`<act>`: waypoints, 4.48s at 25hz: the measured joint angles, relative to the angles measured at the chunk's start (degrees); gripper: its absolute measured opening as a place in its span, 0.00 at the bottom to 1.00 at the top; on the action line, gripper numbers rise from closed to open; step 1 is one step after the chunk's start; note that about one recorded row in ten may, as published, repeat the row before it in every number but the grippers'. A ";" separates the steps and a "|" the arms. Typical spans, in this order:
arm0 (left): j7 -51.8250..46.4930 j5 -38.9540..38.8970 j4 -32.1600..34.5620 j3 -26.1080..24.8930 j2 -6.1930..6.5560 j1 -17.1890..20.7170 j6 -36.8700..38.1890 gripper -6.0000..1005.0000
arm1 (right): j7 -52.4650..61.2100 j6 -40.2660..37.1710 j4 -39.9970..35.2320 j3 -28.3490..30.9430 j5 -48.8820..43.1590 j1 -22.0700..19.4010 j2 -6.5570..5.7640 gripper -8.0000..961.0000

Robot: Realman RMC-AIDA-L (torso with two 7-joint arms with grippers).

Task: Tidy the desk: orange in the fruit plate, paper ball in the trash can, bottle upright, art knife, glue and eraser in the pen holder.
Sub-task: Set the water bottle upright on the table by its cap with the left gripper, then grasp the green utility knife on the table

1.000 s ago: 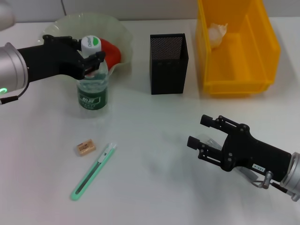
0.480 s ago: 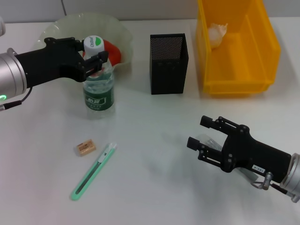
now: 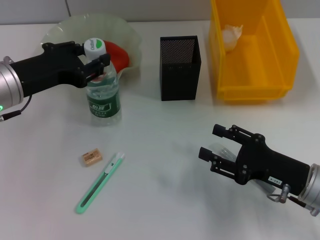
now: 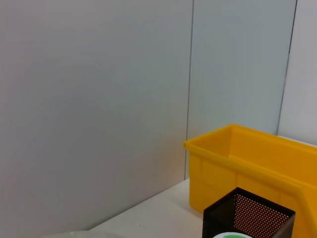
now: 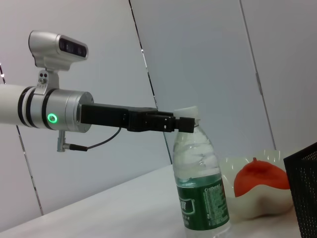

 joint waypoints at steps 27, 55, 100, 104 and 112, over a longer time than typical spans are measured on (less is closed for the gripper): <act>3.04 -1.33 -4.19 -1.11 -0.02 -1.39 0.61 0.46 | 0.00 0.09 0.09 0.00 -0.03 -0.02 0.00 0.75; 19.47 -21.85 -10.23 -8.63 -0.03 -0.95 18.78 0.77 | 0.00 0.62 0.09 0.00 -0.03 0.25 0.00 0.75; 29.77 -1.63 -31.39 -15.52 -0.11 -8.64 40.30 0.80 | -4.72 -9.76 -1.27 1.66 -1.83 -2.73 -0.32 0.86; 29.82 -1.63 -31.46 -15.54 -0.11 -8.65 40.17 0.80 | 1.64 -14.62 -5.70 6.47 -1.67 -3.55 -0.46 0.87; 30.35 -1.62 -32.41 -15.55 -0.02 -8.45 40.06 0.79 | 24.66 -16.53 -22.39 8.60 -1.88 -2.55 -0.48 0.87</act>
